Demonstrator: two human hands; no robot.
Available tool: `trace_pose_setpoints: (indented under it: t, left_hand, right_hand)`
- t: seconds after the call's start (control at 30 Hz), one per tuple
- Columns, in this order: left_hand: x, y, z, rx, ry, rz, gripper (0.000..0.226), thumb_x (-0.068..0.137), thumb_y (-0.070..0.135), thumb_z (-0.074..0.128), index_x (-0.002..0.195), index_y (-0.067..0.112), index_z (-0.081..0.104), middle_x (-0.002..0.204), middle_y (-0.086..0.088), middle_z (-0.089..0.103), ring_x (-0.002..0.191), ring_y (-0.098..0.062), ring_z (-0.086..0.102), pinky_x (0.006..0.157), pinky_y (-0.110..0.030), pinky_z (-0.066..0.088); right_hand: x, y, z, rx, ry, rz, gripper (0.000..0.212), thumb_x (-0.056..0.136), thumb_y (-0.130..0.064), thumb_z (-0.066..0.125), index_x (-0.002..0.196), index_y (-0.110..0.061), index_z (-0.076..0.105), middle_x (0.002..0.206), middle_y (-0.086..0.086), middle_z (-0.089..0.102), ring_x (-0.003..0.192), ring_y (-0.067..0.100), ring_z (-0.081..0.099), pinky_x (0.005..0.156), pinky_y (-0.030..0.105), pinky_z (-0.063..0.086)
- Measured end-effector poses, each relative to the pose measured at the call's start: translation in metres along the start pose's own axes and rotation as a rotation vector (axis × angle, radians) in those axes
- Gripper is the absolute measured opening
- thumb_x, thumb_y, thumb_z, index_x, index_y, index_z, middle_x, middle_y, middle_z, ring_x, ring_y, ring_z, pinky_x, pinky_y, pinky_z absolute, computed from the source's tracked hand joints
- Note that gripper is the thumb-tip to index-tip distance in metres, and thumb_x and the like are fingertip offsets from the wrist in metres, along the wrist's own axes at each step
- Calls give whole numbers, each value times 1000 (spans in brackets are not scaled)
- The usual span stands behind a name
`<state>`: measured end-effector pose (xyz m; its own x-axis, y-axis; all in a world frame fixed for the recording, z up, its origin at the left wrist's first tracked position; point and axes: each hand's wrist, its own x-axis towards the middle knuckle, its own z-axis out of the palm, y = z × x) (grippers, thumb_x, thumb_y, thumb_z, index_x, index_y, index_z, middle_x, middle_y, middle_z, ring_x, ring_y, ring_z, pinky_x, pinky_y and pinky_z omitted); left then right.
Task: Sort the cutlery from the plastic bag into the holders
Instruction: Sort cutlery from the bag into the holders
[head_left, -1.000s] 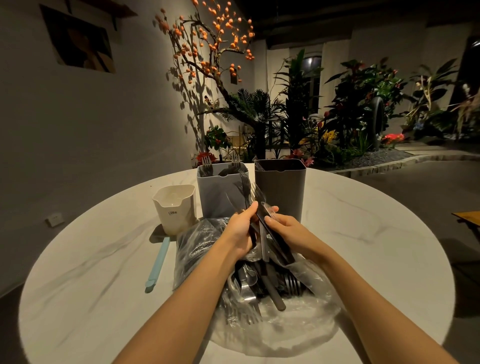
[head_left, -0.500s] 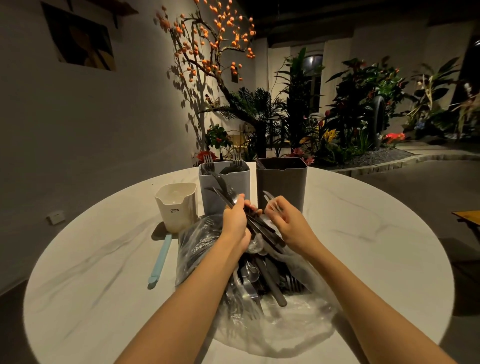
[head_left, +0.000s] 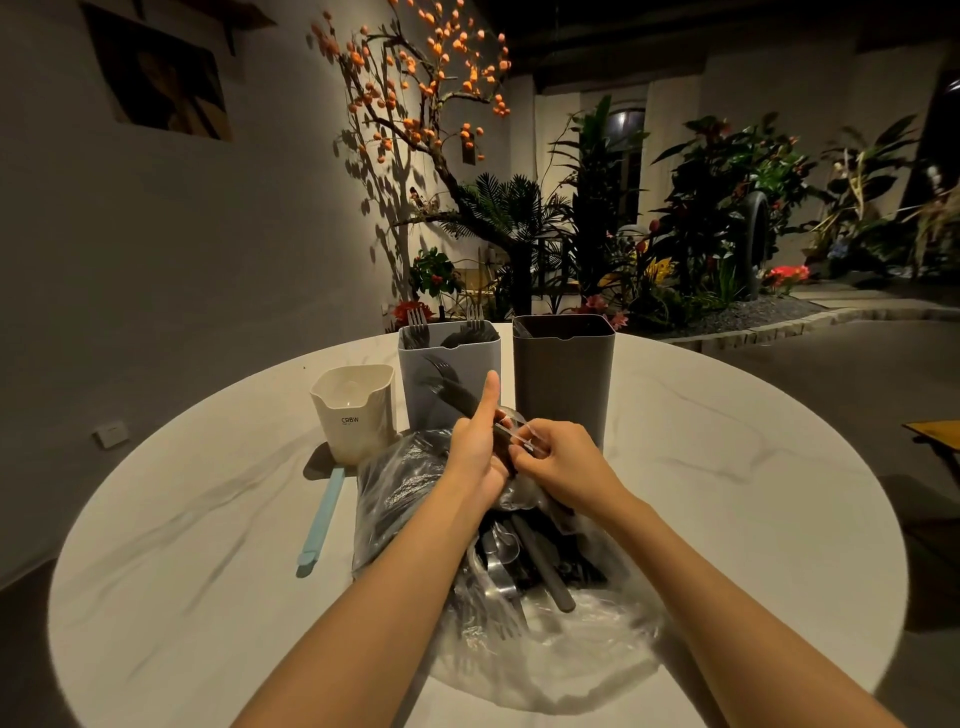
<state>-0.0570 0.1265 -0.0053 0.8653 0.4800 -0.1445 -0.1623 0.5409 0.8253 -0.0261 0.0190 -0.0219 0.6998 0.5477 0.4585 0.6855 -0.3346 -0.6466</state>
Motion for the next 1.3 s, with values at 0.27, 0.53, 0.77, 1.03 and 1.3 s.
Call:
trace_pose_setpoints:
  t: [0.27,0.53,0.77,1.03,1.3]
  left_hand:
    - [5,-1,1,-142,34,16,42,97,47,46,115,9,54,83,-4,54,77,-13,58,66,-28,48]
    - [7,-3,7,-67,-25,76,16,103,21,42,110,6,44,66,0,43,58,-12,42,60,-26,42]
    - [11,4,22,77,-64,178,15,103,21,40,110,7,43,62,3,40,51,-9,38,52,-22,40]
    - [15,31,48,167,-84,214,14,103,21,40,108,9,46,63,3,40,51,-8,37,50,-24,37]
    - [30,45,62,337,-29,269,22,105,24,36,116,9,48,73,2,40,54,-8,31,49,-22,30]
  right_hand:
    - [4,3,-6,202,13,88,15,92,-15,57,82,-6,63,69,-2,57,65,8,51,64,25,43]
    - [11,5,-8,266,15,132,20,101,-26,46,93,-11,55,82,1,57,75,11,52,67,23,44]
    - [30,1,-24,285,51,132,15,101,-23,47,92,-13,54,81,0,58,74,13,55,67,26,46]
    - [61,-15,-50,283,128,85,13,102,-17,43,95,-8,49,73,-5,52,58,-4,54,51,6,38]
    - [98,-17,-69,207,278,17,13,103,-20,41,94,-11,44,73,-5,48,66,9,44,64,28,38]
